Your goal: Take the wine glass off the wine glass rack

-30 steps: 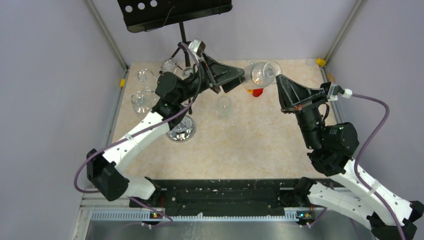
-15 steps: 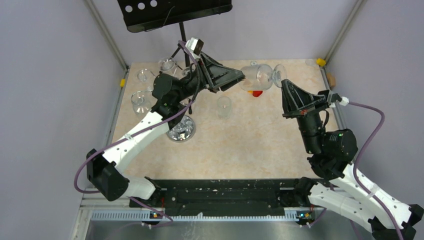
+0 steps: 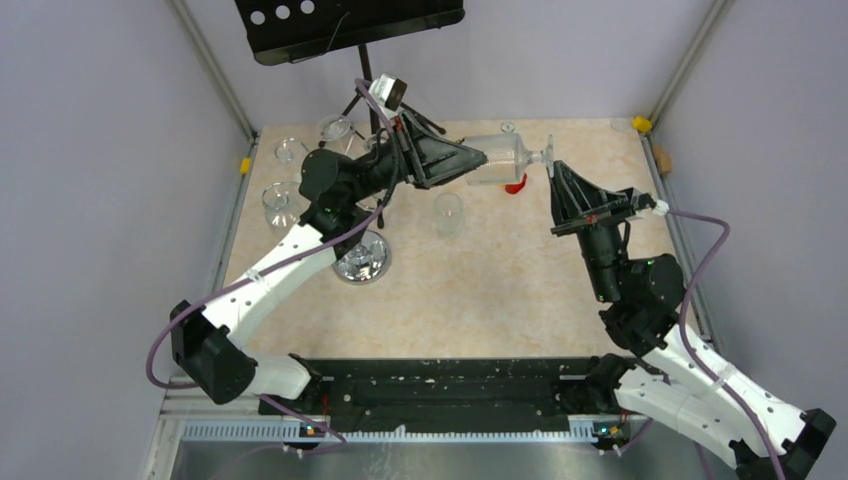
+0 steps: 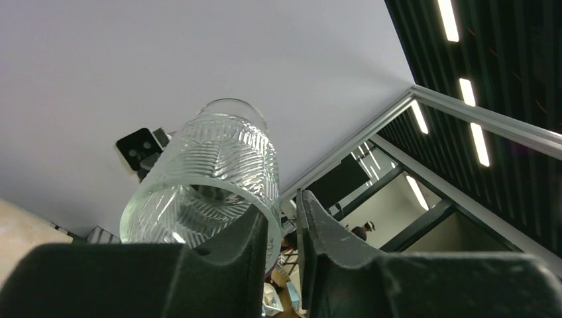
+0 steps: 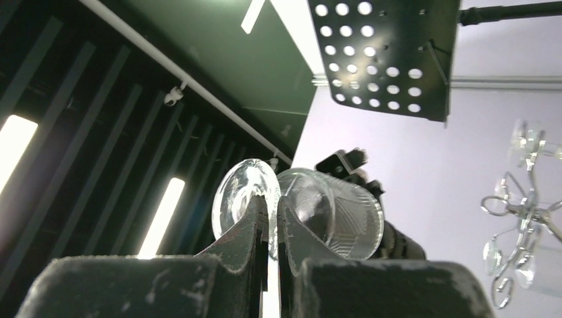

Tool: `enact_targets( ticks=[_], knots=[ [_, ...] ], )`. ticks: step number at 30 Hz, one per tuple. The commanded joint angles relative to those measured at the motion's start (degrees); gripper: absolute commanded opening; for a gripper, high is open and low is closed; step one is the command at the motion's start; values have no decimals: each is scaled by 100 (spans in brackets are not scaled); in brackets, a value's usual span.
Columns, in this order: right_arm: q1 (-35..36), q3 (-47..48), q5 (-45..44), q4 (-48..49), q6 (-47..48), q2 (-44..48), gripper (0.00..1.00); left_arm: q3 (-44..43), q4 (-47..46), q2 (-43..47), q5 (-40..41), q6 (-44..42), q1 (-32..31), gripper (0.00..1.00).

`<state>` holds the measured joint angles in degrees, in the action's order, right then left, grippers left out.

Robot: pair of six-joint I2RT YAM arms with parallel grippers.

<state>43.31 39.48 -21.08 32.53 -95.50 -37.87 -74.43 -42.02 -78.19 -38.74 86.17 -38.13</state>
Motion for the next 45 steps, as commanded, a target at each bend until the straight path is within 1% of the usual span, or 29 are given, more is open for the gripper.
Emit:
enact_targets(
  ticks=[1, 2, 3, 5, 6, 10, 11, 12, 13, 16, 17, 19, 22, 24, 27, 32, 35, 37, 38, 40, 45],
  knots=[
    [-187, -168, 43, -61, -179, -173, 0, -345, -622, 325, -345, -37, -73, 23],
    [-224, -189, 84, -51, -246, -192, 0, -360, -641, 301, -371, -17, -80, 22],
    [-252, -207, 142, -46, -300, -213, 0, -372, -674, 284, -412, 6, -78, 18],
    [-291, -234, 178, -48, -357, -239, 0, -386, -719, 262, -446, 24, -72, 8],
    [-296, -251, 183, -46, -373, -244, 0, -383, -703, 265, -450, 12, -72, 1],
    [-354, -284, 161, -89, -320, -201, 0, -375, -506, 300, -435, -258, -72, 0],
    [-364, -279, 138, -164, -261, -172, 9, -376, -372, 336, -414, -421, -76, 0],
    [-367, -257, 96, -290, -168, -132, 20, -383, -173, 377, -382, -613, -72, 0],
    [-365, -234, 30, -418, -46, -85, 38, -400, 99, 420, -328, -883, -72, 0],
    [-367, -75, -296, -1196, 452, 115, 66, -527, 1178, 542, -33, -1840, -73, 0],
    [-363, 41, -430, -1507, 705, 178, 71, -595, 1583, 565, 119, -2138, -80, 0],
    [-367, 221, -728, -2041, 1331, 254, 76, -756, 2285, 553, 353, -2689, -81, 0],
    [-367, 519, -1127, -2988, 1981, 285, 76, -1155, 3452, 423, 697, -3428, -175, 0],
    [-367, 690, -1298, -3604, 2325, 253, 75, -1552, 4430, 305, 1064, -4085, -306, 0],
    [-367, 873, -1465, -4186, 2973, 183, 72, -2103, 5504, 51, 1602, -4878, -509, 0],
    [-367, 1188, -1850, -5281, 3756, 137, 67, -2958, 6839, -666, 2853, -5700, -941, 0],
    [-367, 1293, -2030, -5732, 3989, 226, 65, -3719, 7766, -1322, 3614, -5973, -1162, 0],
    [-367, 1376, -1964, -5882, 4182, 340, 63, -4353, 8444, -1787, 4226, -6156, -1297, 0],
    [-367, 1434, -1912, -5949, 4261, 396, 61, -4563, 8628, -1967, 4426, -6224, -1376, 0],
    [-367, 1521, -1899, -6106, 4395, 505, 61, -4774, 8743, -2219, 4554, -6284, -1435, 0],
    [-361, 1609, -2225, -6306, 4730, 661, 60, -5324, 9035, -2910, 4828, -6305, -1494, 0]
  ],
)
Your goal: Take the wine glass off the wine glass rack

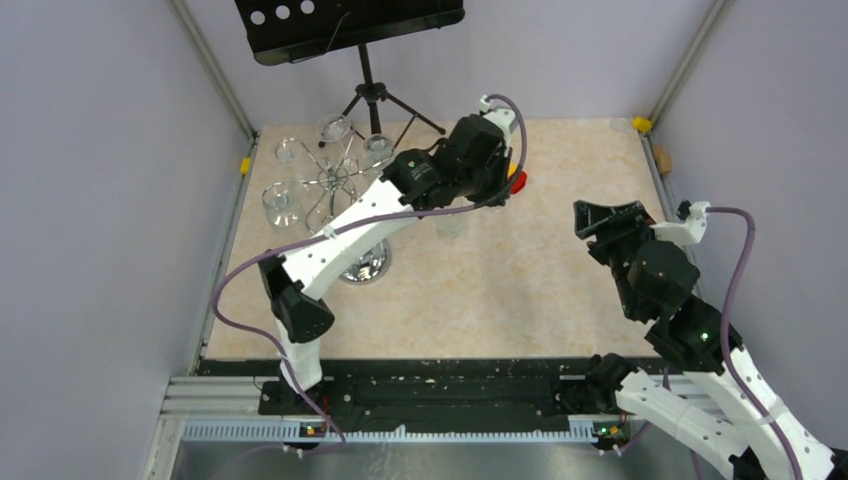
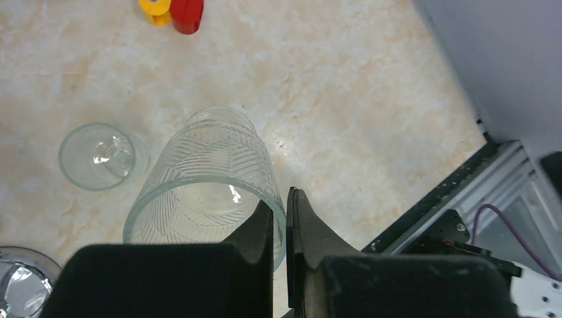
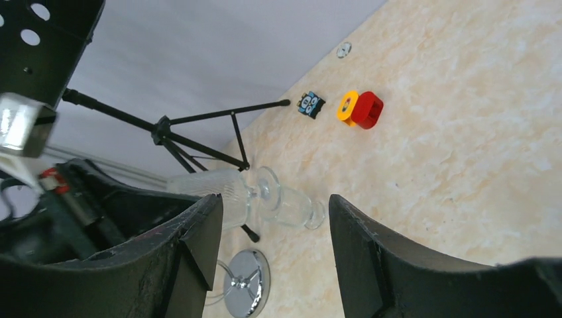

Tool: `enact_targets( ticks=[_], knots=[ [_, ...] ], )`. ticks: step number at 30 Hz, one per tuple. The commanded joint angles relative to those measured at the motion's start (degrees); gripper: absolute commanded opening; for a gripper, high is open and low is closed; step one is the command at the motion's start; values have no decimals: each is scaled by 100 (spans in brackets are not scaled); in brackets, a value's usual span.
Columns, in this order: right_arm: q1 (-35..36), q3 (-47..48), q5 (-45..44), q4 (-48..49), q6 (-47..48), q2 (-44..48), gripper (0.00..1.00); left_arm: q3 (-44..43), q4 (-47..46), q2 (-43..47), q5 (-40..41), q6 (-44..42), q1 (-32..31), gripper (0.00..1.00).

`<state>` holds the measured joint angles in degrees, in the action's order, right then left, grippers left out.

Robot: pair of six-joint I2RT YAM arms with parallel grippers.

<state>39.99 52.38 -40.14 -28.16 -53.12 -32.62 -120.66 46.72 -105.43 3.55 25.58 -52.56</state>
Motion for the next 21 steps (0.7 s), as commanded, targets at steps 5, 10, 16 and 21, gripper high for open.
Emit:
enact_targets(
  ticks=[5, 10, 16, 21],
  knots=[
    [-32, 374, -392, -167, 1018, 205, 60, -893, 457, -764, 800, -238, -71, 0],
    [-34, 442, -461, -220, 1318, 201, 61, -858, 458, -1159, 860, -279, -71, 0],
    [-30, 362, -265, -136, 1439, 210, 63, -871, 239, -1785, 503, -493, -34, 0],
    [-35, 237, -105, -1, 1490, 234, 63, -923, 95, -2156, 452, -1271, 38, 0]
  ],
)
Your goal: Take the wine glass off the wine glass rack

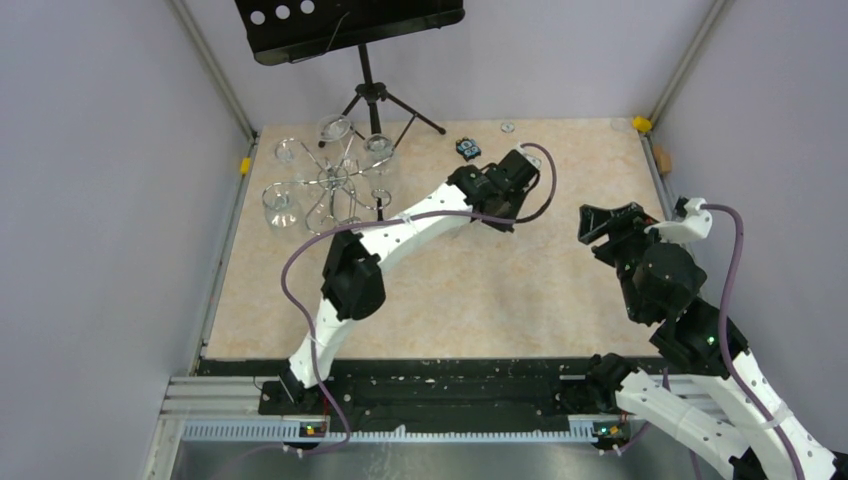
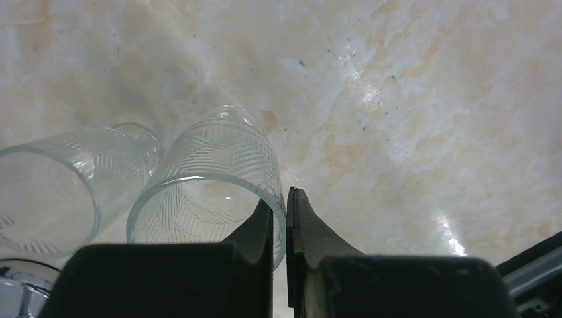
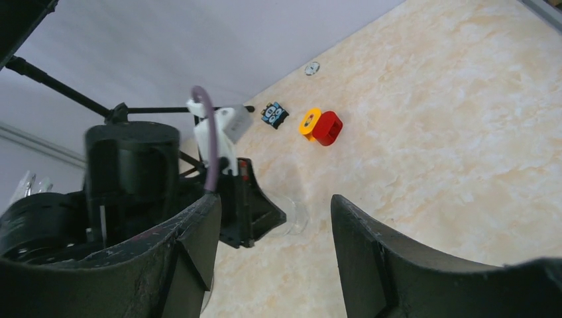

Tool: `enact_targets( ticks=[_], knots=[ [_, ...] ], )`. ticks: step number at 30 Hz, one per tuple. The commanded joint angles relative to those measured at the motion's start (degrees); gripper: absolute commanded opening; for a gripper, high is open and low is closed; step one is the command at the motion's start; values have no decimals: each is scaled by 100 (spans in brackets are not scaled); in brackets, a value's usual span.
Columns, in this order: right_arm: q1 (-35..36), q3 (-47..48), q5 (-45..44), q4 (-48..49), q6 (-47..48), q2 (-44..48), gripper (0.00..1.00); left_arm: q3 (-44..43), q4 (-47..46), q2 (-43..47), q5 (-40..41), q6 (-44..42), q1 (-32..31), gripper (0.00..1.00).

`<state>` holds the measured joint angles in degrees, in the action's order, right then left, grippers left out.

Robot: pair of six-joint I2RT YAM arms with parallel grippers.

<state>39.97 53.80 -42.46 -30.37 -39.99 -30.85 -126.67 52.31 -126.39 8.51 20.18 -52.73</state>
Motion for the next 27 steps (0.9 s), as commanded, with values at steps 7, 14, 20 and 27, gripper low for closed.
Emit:
enact_targets(
  ticks=[7, 14, 20, 27],
  knots=[
    [-28, -73, 192, 420, 82, 134, 61, -302, -544, -203, 29, -1585, 110, 0],
    [-32, -132, 366, 504, -106, -10, 59, -319, -705, -422, -280, -1471, 310, 0],
    [-32, -142, 611, 473, -369, -177, 59, -325, -801, -539, -193, -1400, 412, 0],
    [-33, -195, 669, 575, -431, -149, 57, -288, -803, -598, -359, -1427, 421, 0]
  ],
)
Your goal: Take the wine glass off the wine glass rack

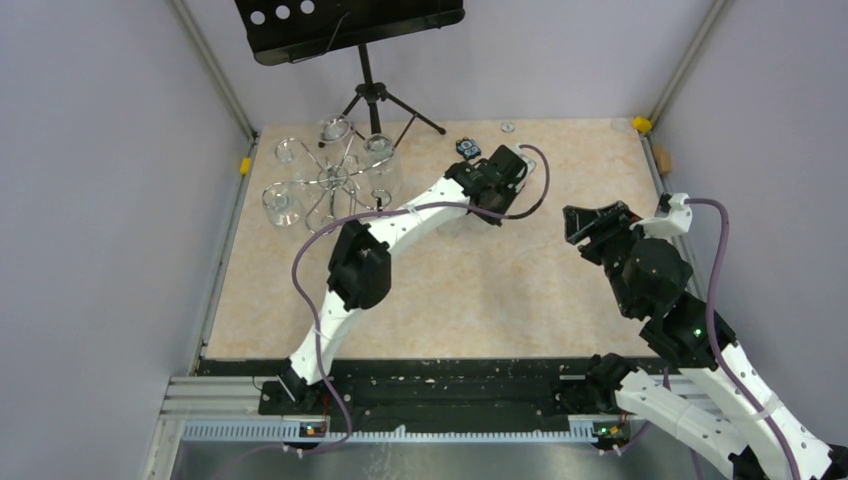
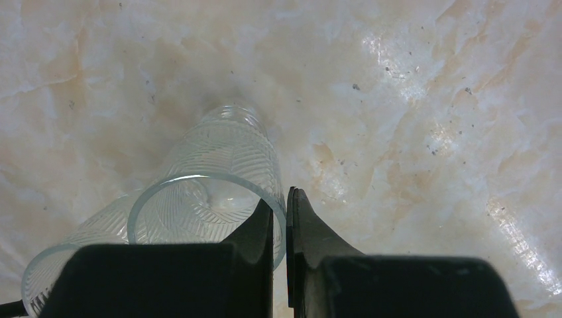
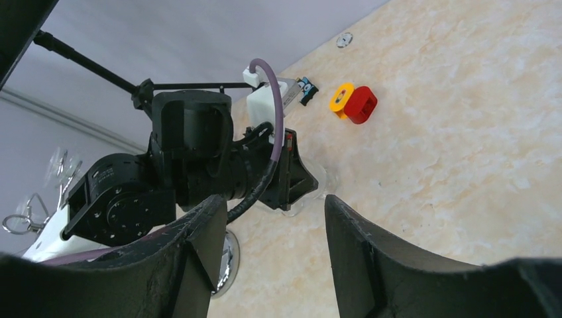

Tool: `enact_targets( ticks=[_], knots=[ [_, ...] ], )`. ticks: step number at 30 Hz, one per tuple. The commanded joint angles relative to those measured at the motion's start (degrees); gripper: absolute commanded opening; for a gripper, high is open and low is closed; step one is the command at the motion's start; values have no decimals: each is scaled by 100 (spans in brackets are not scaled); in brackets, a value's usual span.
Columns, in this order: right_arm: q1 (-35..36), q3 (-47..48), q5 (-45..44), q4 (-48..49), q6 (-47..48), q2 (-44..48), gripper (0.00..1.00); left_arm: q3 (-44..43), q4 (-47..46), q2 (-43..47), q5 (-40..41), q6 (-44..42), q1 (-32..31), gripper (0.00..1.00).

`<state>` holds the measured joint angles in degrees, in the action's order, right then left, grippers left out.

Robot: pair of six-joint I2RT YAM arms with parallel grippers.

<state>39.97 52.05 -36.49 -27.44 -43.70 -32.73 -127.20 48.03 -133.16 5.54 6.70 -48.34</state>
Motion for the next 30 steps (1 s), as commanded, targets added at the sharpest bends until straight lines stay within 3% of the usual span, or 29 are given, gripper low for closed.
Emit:
enact_targets(
  ticks=[1, 3, 13, 18, 26, 28, 30],
  knots=[
    [-33, -46, 71, 330, -63, 61, 57, -235, -373, 80, -62, -86, -20, 0],
    [-33, -100, 80, 405, -53, 117, 57, -235, -358, 76, -86, -77, -20, 2],
    [-33, -119, 88, 423, -25, 202, 57, -373, -297, 54, -99, 27, -14, 31],
    [-33, -163, 159, 534, -12, 240, 57, -1049, 27, 120, 48, -124, -9, 43],
    [-30, -64, 429, 871, 71, 192, 59, -314, -456, 1576, 51, -180, -15, 73],
    [-33, -19, 524, 966, 144, 197, 60, -237, -455, 1863, 113, -170, -17, 92],
    [-30, -4, 732, 1144, 353, 188, 61, -211, -425, 2133, 173, -168, -17, 94]
  ],
)
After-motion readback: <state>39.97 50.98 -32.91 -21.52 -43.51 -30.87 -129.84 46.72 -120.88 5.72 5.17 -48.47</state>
